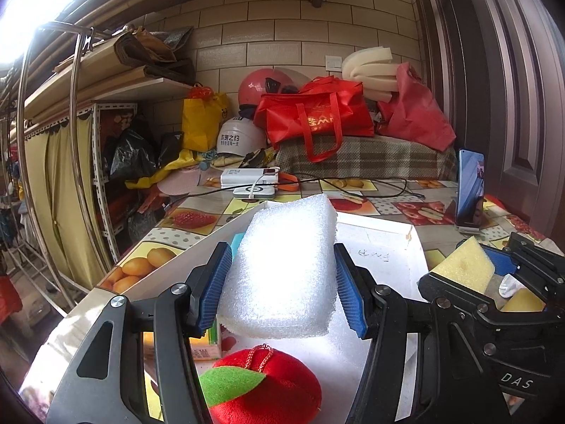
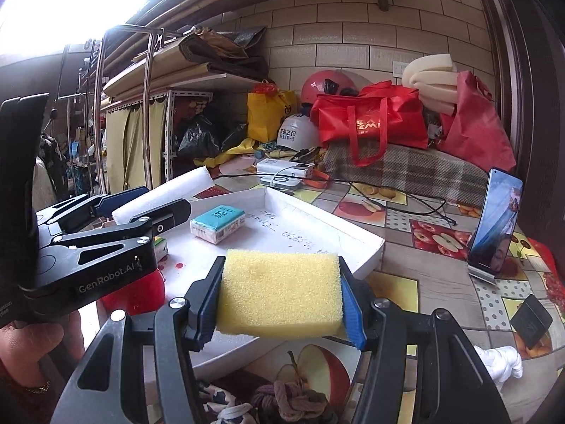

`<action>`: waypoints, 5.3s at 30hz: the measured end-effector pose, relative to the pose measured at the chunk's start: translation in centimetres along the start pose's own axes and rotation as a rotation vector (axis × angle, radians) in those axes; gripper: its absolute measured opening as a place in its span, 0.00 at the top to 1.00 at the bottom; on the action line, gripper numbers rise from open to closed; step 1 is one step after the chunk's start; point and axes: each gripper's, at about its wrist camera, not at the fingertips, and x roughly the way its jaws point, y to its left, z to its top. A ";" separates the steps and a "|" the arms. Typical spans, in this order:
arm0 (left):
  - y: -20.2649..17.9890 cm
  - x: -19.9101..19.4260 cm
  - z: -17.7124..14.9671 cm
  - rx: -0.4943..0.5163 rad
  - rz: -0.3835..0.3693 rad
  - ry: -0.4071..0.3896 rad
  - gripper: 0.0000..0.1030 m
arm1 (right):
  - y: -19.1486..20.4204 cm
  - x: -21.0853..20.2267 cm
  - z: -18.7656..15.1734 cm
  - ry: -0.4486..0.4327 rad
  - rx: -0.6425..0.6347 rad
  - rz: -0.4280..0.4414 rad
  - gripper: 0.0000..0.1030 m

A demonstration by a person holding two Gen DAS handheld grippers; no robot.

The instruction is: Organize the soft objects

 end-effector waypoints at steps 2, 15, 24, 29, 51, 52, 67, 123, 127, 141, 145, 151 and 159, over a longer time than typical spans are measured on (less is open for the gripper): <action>0.3 0.2 0.0 -0.011 0.011 0.005 0.44 | -0.1 0.9 0.3 0.010 0.003 0.002 0.44; 0.9 0.6 0.1 -0.048 0.085 0.013 0.00 | 1.3 4.0 1.1 0.087 -0.069 0.017 0.09; 1.5 0.3 0.1 -0.071 0.095 -0.003 0.00 | 0.9 3.7 1.4 0.054 -0.065 -0.010 0.07; 2.0 0.3 0.1 -0.085 0.093 -0.009 0.00 | 1.2 2.8 1.4 -0.002 -0.071 -0.047 0.07; -5.5 -8.1 -1.4 0.183 -0.402 0.030 0.00 | -10.4 -14.0 -4.2 -0.010 0.063 -0.072 0.07; -6.9 -8.5 -2.1 0.237 -0.455 0.077 0.00 | -11.3 -13.9 -4.7 0.047 0.065 -0.059 0.07; -11.8 -6.7 -4.5 0.352 -0.539 0.366 0.07 | -9.5 -9.8 -8.5 0.404 -0.034 0.106 0.08; -14.2 -9.6 -3.8 0.347 -0.506 0.196 0.60 | -14.8 -12.8 -8.2 0.287 0.050 -0.003 0.76; -12.4 -9.2 -2.8 0.279 -0.470 0.099 0.60 | -13.9 -13.5 -7.4 0.183 0.008 -0.012 0.79; -10.7 -6.5 -2.3 0.179 -0.425 0.106 0.60 | -16.4 -10.6 -8.0 0.316 0.167 0.012 0.68; -10.8 -6.7 -2.5 0.167 -0.425 0.108 0.60 | -16.6 -11.9 -8.4 0.312 0.162 -0.020 0.38; -10.7 -6.8 -2.5 0.155 -0.426 0.097 0.60 | -15.0 -11.0 -8.5 0.371 0.080 0.000 0.38; -10.7 -7.0 -2.6 0.148 -0.424 0.092 0.60 | -14.8 -9.3 -9.3 0.476 0.049 -0.026 0.38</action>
